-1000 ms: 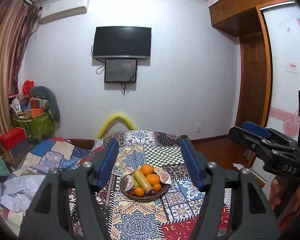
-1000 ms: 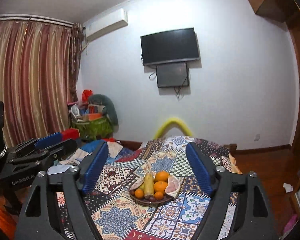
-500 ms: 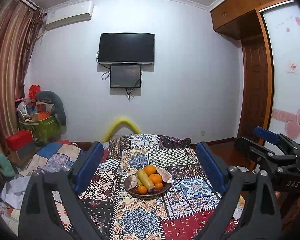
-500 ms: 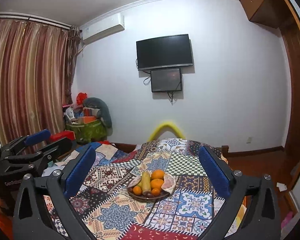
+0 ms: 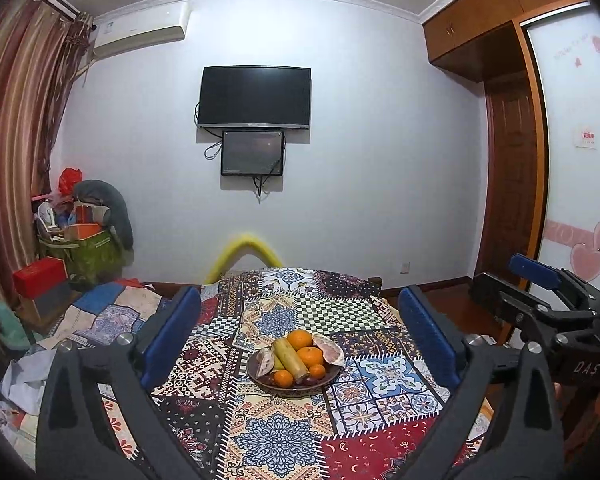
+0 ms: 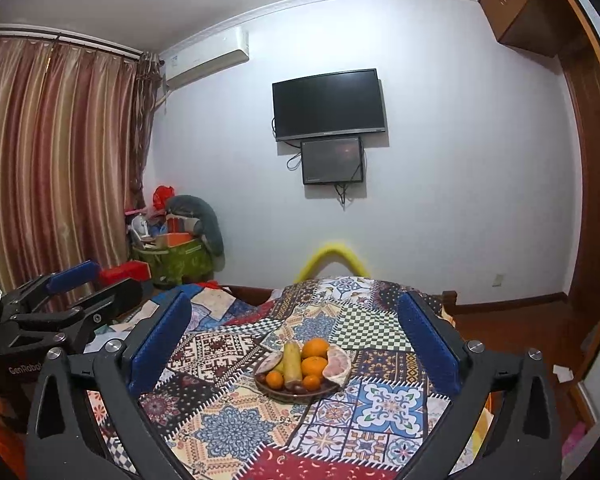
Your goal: Organize fruits
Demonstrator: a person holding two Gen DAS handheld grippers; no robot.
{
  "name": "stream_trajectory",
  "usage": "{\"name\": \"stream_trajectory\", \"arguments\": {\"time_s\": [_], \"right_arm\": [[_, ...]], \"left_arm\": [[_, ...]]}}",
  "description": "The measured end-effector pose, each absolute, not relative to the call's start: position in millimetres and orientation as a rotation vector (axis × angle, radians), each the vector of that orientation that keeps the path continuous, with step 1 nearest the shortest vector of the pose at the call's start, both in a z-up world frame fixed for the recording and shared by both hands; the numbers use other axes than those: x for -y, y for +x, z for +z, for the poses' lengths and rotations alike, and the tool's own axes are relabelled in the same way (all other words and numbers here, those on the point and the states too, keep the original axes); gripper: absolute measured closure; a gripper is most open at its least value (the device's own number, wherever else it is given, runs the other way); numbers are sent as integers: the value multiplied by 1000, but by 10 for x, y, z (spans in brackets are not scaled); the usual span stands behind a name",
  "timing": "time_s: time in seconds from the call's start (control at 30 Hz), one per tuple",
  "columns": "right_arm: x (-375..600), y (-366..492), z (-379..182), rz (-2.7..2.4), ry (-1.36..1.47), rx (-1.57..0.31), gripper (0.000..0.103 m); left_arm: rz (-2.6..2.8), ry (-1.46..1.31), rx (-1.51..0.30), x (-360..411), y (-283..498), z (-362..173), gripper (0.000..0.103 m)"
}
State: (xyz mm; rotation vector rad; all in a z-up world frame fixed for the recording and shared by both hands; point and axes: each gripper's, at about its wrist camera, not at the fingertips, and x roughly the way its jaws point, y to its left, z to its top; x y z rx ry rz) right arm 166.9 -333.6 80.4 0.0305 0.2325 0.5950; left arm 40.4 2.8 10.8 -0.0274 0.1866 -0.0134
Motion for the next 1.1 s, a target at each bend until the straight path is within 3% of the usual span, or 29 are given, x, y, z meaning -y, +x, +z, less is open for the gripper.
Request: {"name": "stream_trajectory", "arguments": {"time_s": [1.1], "right_arm": [[3358, 1657, 842, 595, 35, -228, 0]], "left_arm": [[-19, -44, -188, -44, 415, 124, 1]]}}
